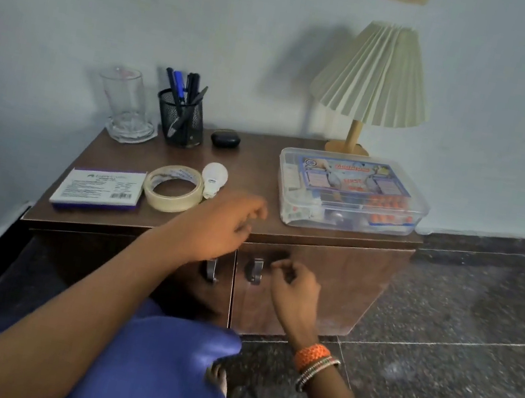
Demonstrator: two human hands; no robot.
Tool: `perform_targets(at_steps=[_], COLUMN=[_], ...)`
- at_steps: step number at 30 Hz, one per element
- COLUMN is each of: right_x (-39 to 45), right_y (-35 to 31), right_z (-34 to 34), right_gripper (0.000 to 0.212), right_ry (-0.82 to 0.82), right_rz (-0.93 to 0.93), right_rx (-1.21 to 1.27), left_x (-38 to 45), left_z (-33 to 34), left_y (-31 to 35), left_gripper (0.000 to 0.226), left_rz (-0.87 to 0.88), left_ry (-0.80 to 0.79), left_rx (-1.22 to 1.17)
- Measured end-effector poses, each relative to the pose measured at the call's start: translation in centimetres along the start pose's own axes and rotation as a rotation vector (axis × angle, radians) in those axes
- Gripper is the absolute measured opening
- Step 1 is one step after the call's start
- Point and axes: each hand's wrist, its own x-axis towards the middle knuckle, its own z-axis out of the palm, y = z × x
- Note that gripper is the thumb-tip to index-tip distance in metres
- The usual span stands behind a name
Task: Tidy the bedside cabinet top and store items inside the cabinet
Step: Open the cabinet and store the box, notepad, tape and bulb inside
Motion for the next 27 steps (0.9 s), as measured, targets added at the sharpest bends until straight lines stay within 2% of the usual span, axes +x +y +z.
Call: perform_targets(at_steps=[3,7,11,15,21,24,27], right_x=[-0.1,-0.4,-0.6,-0.4,-1.0,-1.3,-1.5], right_y=[-0.1,-0.5,-0.6,0.8,1.7,0.8,0.7], right_z=[2.3,4.4,5.1,4.4,2.9,2.4,2.3], right_gripper=[0.010,0.005,0.014,0.012,0.026,0.037,0.046], right_ry=[0.030,0.142,0.171,0.131,0.136,0.171,0.202], right_rz=[0.018,0.002,-0.024,-0.145,-0.195,-0.166,-0.033], right_rx=[0.021,0.108,0.118,0.125,0.163,0.166,0.175], left_x=[-2.0,-2.0,-1.0,-0.4,-0.3,-1.7,-2.7], left_z=[-1.1,-1.3,1.7,4.6,7.6,9.0,10.4], left_y=[-1.0,-1.5,-0.8,-0.1,1.7,1.2,1.3], left_gripper=[0.027,0.028,0.032,0.033,0.031,0.024,0.024], left_rz=[-0.119,-0.254,-0.208,-0.170,-0.075,-0.061,-0.113], left_ry=[-0.085,-0.042,-0.032,0.098,0.262,0.383,0.386], left_rx=[-0.075,-0.117,0.000,0.051,0.024,-0.074,0.099])
